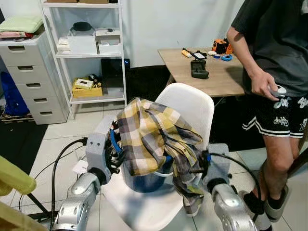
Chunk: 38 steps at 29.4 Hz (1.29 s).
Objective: Hang hanger
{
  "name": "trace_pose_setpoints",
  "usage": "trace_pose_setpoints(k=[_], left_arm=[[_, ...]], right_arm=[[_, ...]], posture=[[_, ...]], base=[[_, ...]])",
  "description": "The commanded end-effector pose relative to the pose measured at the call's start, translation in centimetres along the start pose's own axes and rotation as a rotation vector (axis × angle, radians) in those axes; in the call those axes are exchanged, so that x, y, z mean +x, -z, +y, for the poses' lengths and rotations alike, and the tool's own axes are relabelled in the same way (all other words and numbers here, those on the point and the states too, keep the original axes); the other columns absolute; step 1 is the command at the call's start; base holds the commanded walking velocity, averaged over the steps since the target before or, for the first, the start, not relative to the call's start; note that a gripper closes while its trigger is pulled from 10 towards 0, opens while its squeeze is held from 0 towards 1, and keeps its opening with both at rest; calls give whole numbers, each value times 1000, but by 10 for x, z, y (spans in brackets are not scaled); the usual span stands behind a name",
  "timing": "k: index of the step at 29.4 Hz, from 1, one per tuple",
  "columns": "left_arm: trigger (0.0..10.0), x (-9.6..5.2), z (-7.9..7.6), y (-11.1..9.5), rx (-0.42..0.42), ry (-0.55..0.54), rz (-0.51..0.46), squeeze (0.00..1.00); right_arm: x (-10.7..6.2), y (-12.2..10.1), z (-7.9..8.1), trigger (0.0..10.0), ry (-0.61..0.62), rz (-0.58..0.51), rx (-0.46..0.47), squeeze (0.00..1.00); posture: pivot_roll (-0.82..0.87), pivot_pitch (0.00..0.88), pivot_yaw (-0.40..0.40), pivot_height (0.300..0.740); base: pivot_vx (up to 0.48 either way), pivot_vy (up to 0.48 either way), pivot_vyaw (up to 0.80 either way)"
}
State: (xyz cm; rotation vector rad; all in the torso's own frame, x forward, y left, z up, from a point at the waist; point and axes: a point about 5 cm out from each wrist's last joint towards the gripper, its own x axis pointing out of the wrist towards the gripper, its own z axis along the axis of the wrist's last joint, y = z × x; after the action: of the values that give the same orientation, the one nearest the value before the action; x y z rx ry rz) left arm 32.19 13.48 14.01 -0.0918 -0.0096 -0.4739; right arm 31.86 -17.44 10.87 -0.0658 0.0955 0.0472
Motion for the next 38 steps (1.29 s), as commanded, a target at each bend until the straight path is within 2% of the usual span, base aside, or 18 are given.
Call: trace_pose_setpoints(k=[1,5,8,13,14,15,16,17,19,20,21,24,28,32,34,35,38], left_arm=[[10000,10,-25,6,40,213,79,1000],[10000,16,-31,7,62,251,96,1000],[10000,31,-43,11,140,295,131,1000],[10000,38,-47,13,170,300,147,1000],[10000,44,-48,16,214,276,177,1000],[10000,44,-48,16,214,276,177,1000],[10000,50,-46,19,233,214,213,12],[10000,56,-47,22,239,178,251,0],[10000,56,-47,22,239,178,251,0],[10000,59,-49,27,244,168,299,0],[10000,59,-49,27,244,168,299,0],[10000,59,-42,44,263,85,445,0],[10000,58,-32,46,254,25,473,0],[10000,50,-7,52,228,-70,524,0],[10000,50,-7,52,228,-70,524,0],[10000,47,0,53,220,-96,535,0],[10000,45,5,53,201,-118,539,0]], right_arm=[[5,11,-1,10000,-25,59,-4,0],[8,11,-1,10000,-34,70,-13,0],[17,5,5,10000,-71,65,-32,0],[21,1,9,10000,-92,57,-43,0],[25,-4,12,10000,-112,47,-50,0],[25,-4,12,10000,-112,47,-50,0],[27,-7,13,10000,-122,41,-52,0],[29,-9,13,10000,-127,37,-53,0],[29,-9,13,10000,-127,37,-53,0],[30,-10,13,10000,-125,38,-51,0],[30,-10,13,10000,-125,38,-51,0],[31,-8,13,10000,-122,44,-48,0],[31,-7,14,10000,-123,46,-47,0],[31,-4,15,10000,-126,51,-43,0],[31,-4,15,10000,-126,51,-43,0],[32,-4,16,10000,-127,52,-42,0],[32,-4,16,10000,-128,51,-41,0]], posture=[[-6,126,-43,740],[-12,131,-46,740],[-25,130,-37,740],[-31,130,-37,740],[-28,130,-44,740],[-28,130,-44,740],[-31,131,-45,740],[-40,135,-44,740],[-40,135,-44,740],[-40,135,-44,740],[-40,135,-44,740],[-40,135,-44,740],[-43,145,-35,740],[-36,147,-36,740],[-36,147,-36,740],[-34,149,-34,740],[-33,149,-32,740]], base=[[0,0,0],[0,0,0],[0,0,0],[0,0,0],[0,0,0],[0,0,0],[0,0,0],[0,0,0],[0,0,0],[0,0,0],[0,0,0],[0,0,0],[0,0,0],[0,0,0],[0,0,0],[0,0,0],[0,0,0]])
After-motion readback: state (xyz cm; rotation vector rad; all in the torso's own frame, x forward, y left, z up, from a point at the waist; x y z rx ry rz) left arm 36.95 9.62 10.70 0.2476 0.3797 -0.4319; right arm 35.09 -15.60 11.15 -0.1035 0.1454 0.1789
